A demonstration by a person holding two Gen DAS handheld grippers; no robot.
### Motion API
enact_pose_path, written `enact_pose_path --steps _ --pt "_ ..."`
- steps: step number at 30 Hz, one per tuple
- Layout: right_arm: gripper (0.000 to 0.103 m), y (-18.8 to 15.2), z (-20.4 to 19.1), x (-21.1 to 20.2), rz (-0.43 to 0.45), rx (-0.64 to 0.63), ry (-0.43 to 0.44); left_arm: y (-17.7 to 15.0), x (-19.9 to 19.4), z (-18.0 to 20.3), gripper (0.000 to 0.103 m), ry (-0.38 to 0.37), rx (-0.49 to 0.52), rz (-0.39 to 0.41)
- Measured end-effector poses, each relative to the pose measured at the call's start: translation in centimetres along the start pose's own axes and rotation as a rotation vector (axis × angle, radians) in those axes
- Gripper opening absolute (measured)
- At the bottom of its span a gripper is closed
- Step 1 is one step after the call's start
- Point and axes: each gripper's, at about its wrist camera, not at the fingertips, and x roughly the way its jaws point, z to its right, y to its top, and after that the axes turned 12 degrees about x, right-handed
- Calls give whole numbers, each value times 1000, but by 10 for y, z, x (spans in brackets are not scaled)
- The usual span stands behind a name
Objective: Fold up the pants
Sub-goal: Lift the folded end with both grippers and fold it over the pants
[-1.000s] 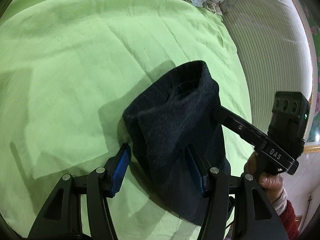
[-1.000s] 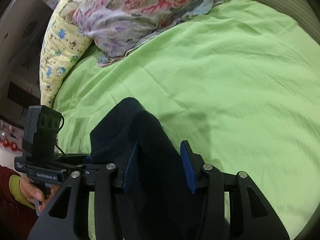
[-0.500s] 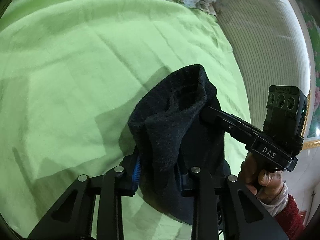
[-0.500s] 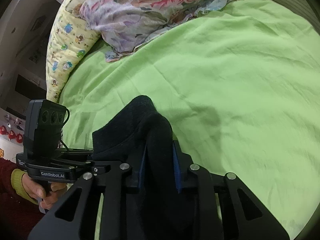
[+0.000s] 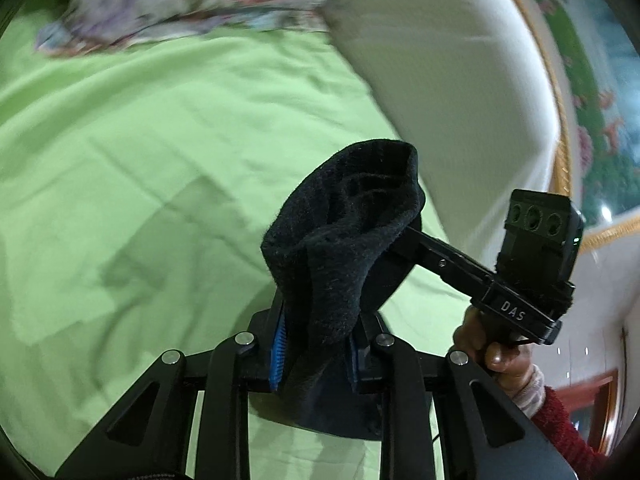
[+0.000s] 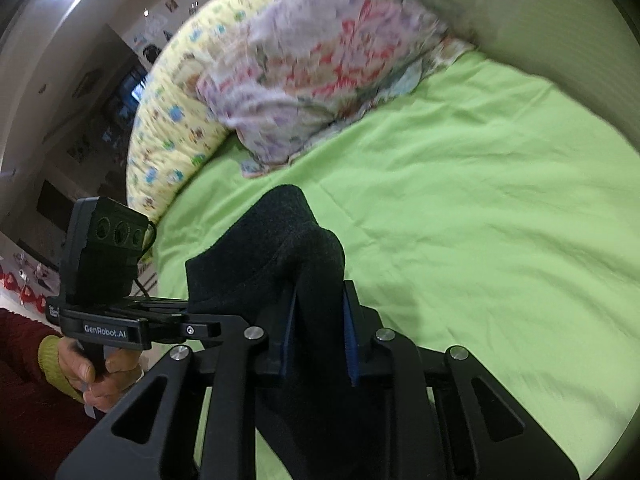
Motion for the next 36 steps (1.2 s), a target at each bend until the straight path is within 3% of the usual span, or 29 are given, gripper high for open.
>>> enact_pose_path --steps 8,18,36 --pt "22 -40 10 -81 149 44 -13 0 7 72 23 -107 128 -25" --pt "20 -113 43 -154 285 171 -54 -37 40 166 23 -191 309 -141" --pt "18 -222 97 -188 414 390 -108 -116 114 244 23 -161 543 -331"
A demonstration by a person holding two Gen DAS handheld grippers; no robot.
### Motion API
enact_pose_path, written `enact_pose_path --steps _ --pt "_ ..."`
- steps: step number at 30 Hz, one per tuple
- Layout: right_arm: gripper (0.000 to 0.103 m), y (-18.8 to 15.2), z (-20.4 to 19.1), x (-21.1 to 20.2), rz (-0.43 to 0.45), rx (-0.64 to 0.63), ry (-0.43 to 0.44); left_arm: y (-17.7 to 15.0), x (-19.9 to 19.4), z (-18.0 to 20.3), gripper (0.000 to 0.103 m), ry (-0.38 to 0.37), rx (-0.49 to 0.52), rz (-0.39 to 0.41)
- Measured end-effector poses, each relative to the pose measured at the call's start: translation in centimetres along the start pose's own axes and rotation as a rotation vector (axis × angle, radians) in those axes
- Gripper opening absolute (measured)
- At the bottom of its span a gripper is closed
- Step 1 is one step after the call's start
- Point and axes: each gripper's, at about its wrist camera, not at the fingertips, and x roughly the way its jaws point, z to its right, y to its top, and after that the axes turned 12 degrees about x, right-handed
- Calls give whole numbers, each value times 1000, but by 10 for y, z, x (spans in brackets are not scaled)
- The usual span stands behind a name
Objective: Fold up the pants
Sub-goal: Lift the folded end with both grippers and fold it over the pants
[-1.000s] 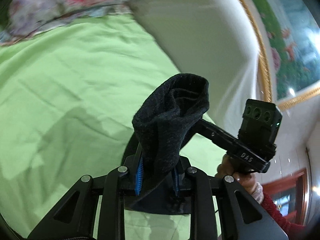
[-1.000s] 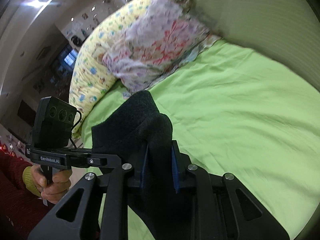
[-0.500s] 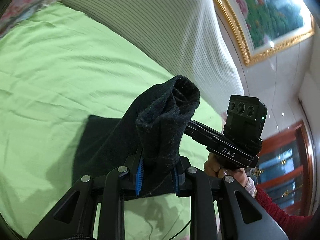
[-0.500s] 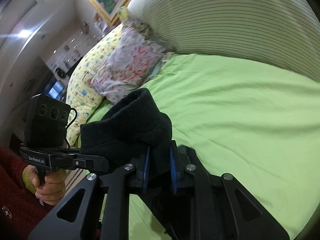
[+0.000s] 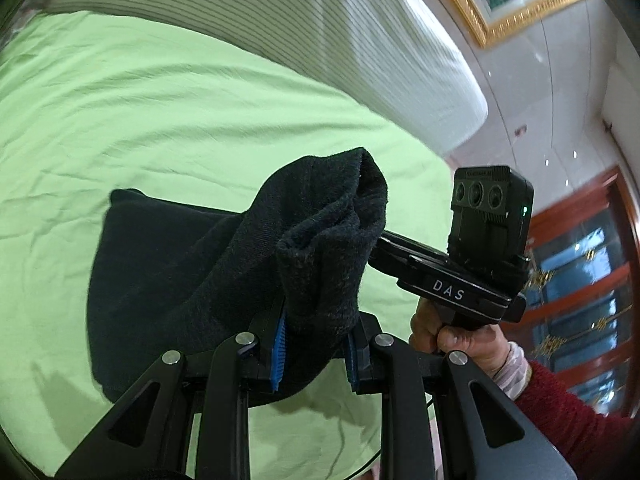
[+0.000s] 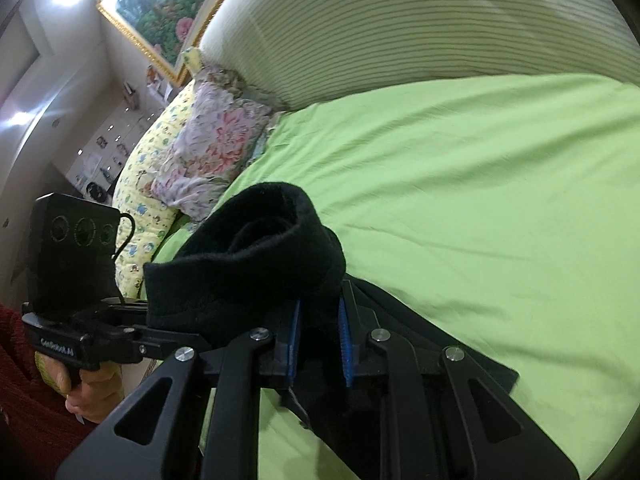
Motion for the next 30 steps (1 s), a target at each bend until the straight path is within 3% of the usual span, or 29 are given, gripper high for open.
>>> enact_pose_path --steps 5,11,19,23,25,30 --pt "17 -10 19 -5 8 42 -21 -4 29 14 23 1 30 -48" --pt "5 -19 38 -6 3 86 -43 -8 64 28 23 10 61 -106" --pt "5 -28 54 -15 11 140 -85 2 100 38 23 15 80 -149" --pt "5 -34 65 -26 32 201 -109 4 110 40 36 -5 83 -174" --pt "5 -39 68 -34 48 241 -135 3 112 38 41 -49 66 -198" --pt "8 -49 69 -52 115 320 -170 1 111 37 44 -89 50 -225"
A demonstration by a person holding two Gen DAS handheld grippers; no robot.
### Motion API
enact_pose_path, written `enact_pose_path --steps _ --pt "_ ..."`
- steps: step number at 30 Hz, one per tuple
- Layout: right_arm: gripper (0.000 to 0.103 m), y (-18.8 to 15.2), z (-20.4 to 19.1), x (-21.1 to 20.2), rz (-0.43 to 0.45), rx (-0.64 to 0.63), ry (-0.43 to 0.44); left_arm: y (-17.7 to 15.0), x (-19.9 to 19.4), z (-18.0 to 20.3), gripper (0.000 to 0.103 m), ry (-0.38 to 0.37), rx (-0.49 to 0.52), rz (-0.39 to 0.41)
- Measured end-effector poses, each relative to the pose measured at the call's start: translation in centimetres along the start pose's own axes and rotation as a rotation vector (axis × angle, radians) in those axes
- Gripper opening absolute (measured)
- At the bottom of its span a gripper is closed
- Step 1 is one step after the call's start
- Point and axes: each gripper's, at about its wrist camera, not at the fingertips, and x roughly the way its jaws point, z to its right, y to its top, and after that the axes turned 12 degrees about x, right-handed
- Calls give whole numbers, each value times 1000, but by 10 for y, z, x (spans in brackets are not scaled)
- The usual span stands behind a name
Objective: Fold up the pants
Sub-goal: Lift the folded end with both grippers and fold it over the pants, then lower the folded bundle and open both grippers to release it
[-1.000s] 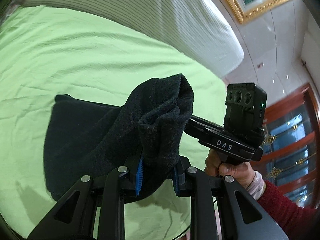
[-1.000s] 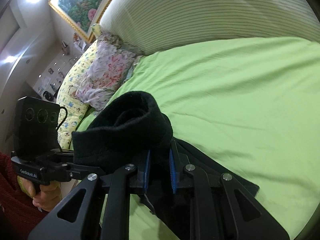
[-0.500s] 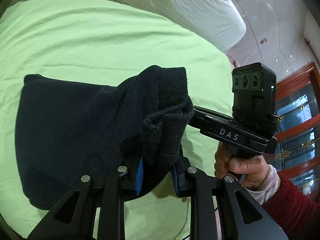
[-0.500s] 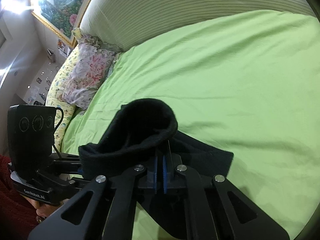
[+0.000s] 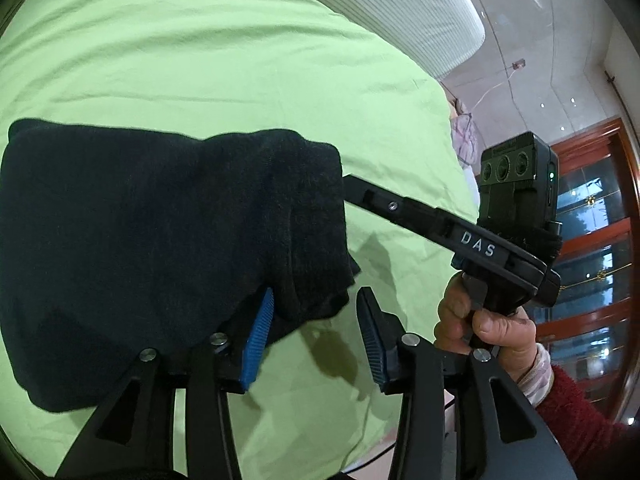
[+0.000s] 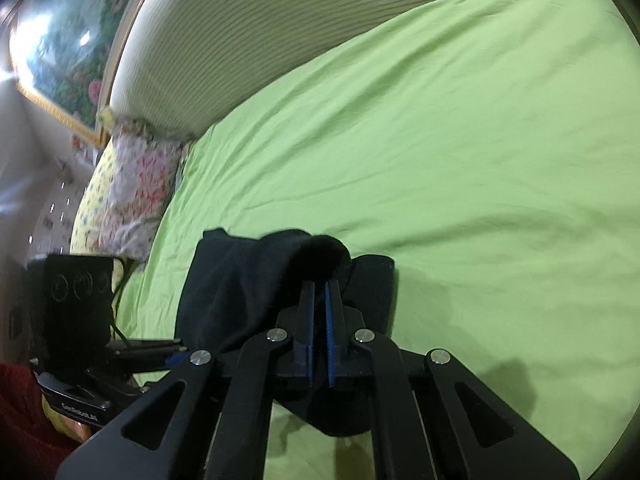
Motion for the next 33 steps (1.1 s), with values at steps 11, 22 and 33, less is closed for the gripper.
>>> enact_pose_path --steps 11,22,33 --pt "59 -13 -8 -18 86 90 -20 2 -45 -24 53 12 -51 76" --pt "73 -32 -43 -15 161 89 -136 -7 -86 -89 65 108 -201 159" --pt "77 -38 -58 4 178 105 -329 -21 -107 -137 71 202 -284 153"
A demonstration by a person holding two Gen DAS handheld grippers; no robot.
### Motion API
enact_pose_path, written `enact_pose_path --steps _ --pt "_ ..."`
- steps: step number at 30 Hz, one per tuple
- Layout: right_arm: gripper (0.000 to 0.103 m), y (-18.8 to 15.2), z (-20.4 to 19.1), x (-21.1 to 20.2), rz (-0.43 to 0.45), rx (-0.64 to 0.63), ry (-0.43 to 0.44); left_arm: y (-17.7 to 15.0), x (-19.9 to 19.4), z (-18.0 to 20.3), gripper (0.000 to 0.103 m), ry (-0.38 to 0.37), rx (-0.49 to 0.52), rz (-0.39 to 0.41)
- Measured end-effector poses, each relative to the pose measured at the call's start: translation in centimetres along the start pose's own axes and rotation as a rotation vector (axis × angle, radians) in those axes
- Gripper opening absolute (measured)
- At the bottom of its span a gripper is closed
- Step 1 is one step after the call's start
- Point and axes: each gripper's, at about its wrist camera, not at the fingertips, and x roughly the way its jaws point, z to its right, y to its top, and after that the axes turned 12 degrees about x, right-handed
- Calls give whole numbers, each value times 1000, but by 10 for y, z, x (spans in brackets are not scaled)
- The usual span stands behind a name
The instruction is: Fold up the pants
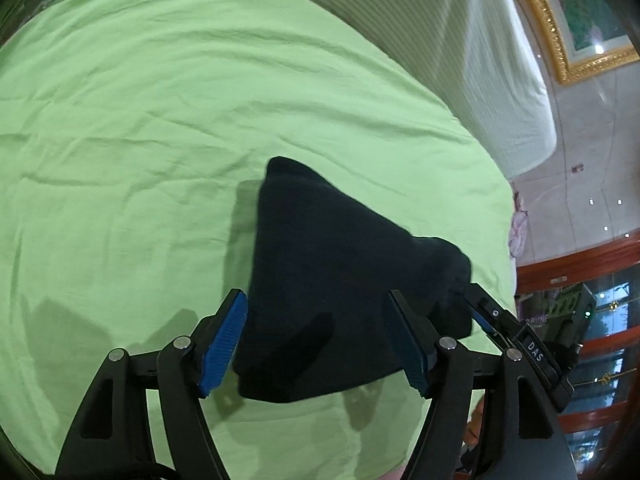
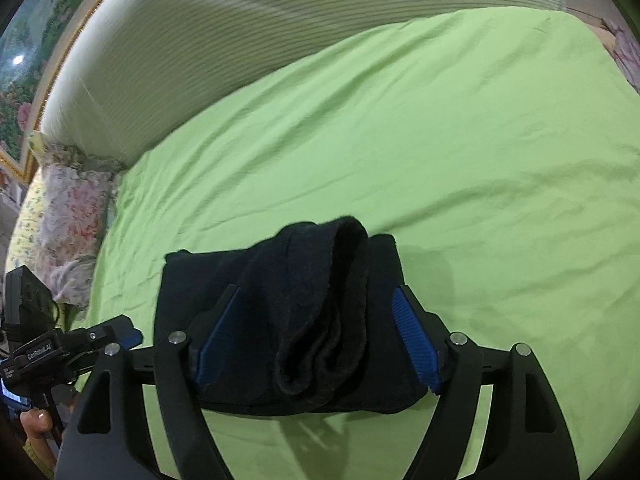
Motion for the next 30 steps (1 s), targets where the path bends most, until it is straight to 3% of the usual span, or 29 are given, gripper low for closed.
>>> enact_pose_path --steps 10,20,30 --pt "79 -3 18 20 -69 51 -53 -4 19 -14 72 20 -37 -42" --pt "78 -8 46 28 -115 104 -19 -7 33 -17 74 29 -40 -85" --pt "66 -15 73 25 -149 125 19 -5 46 -16 78 37 -30 -116"
